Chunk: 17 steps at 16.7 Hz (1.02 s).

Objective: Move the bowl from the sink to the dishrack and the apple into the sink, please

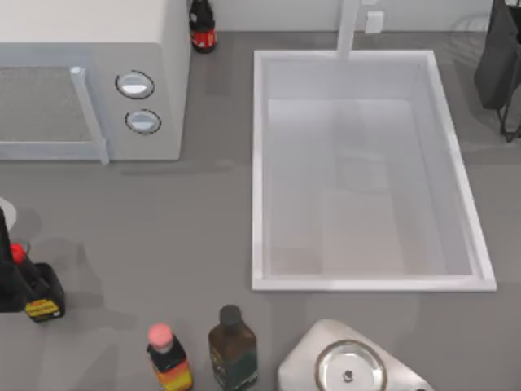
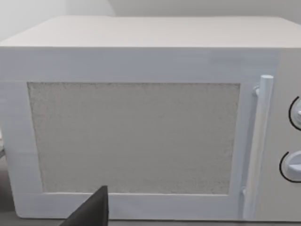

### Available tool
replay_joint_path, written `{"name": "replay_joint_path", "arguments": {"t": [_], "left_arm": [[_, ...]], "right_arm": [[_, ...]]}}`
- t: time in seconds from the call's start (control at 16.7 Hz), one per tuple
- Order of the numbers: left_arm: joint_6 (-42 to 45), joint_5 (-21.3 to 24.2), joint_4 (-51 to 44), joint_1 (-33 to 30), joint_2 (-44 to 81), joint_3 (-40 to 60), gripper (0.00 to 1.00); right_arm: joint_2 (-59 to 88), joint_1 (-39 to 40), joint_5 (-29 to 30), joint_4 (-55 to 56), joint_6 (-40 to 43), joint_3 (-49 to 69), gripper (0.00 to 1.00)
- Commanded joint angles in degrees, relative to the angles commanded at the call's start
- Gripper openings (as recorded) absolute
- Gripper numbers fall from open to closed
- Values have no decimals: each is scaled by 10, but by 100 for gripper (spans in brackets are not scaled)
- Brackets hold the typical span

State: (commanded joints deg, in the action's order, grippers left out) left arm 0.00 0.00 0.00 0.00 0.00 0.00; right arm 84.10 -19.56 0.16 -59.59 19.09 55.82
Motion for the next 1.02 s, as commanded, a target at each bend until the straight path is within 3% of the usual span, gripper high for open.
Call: {"name": "replay_joint_path", "arguments": {"t": [0.54,1.02], "left_arm": [[0,0,0,0,0,0,100],[0,0,0,0,0,0,100]], "right_arm": [[26,-4,-1,-10,5,13,100],[87,-4,-2,120,4,-58,100]]}}
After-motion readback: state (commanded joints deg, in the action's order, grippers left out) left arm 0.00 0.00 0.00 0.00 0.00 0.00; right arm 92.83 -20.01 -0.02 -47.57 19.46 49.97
